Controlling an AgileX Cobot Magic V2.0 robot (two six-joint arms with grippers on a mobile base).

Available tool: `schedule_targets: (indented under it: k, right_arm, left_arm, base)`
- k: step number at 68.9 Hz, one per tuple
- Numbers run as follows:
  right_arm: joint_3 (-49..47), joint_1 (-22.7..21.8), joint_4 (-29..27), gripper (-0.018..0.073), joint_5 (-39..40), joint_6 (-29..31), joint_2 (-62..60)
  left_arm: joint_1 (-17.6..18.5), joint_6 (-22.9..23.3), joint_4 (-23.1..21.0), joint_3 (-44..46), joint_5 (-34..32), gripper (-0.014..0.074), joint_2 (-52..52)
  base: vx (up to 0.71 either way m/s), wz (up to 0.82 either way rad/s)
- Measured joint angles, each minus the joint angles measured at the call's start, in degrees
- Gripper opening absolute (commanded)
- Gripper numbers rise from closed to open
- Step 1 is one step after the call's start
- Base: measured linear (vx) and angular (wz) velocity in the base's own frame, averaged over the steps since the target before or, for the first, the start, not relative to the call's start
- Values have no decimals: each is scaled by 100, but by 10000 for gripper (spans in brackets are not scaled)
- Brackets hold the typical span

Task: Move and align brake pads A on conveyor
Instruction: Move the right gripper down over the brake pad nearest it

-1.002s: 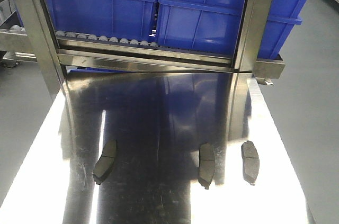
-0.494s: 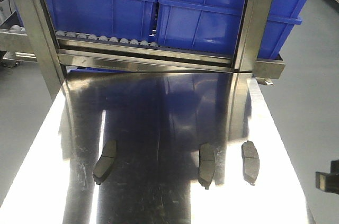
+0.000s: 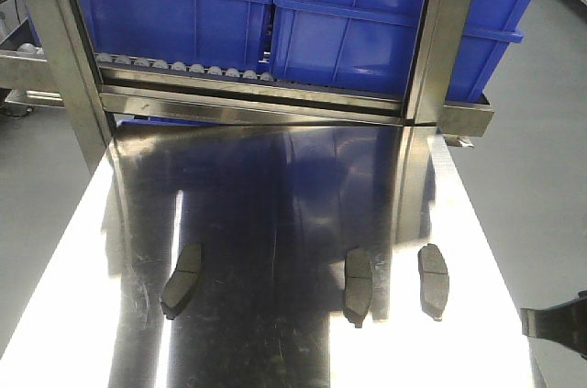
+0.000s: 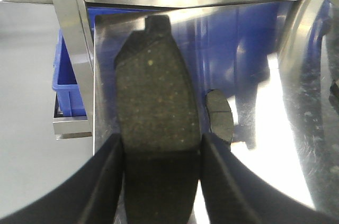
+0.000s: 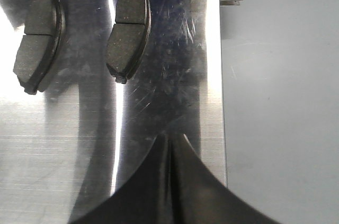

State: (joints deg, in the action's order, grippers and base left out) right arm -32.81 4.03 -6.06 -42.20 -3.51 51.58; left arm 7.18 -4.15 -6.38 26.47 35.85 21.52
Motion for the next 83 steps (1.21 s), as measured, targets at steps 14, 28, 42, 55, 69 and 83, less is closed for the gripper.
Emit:
schedule_targets:
  k: [14, 28, 42, 55, 69, 83]
  right_arm:
    - [0, 0, -27, 2, -50, -19, 0]
    - [0, 0, -7, 127, -51, -23, 0]
    - [-186, 0, -7, 353, -274, -37, 0]
    - [-529, 0, -7, 470, -486, -37, 5]
    - [-825, 0, -64, 471, -697, -29, 339]
    - [-1204, 0, -403, 471, -860, 183, 1259]
  left_arm:
    - [0, 0, 0, 0, 0, -6, 0]
    - [0, 0, 0, 0, 0, -6, 0]
    - [0, 0, 0, 0, 0, -6, 0]
    - [0, 0, 0, 0, 0, -6, 0]
    - [0, 0, 0, 0, 0, -6, 0]
    - [0, 0, 0, 0, 0, -6, 0]
  base:
    - [0, 0]
    - [0, 0]
    - [0, 0]
    - [0, 0]
    - [0, 0]
    - [0, 0]
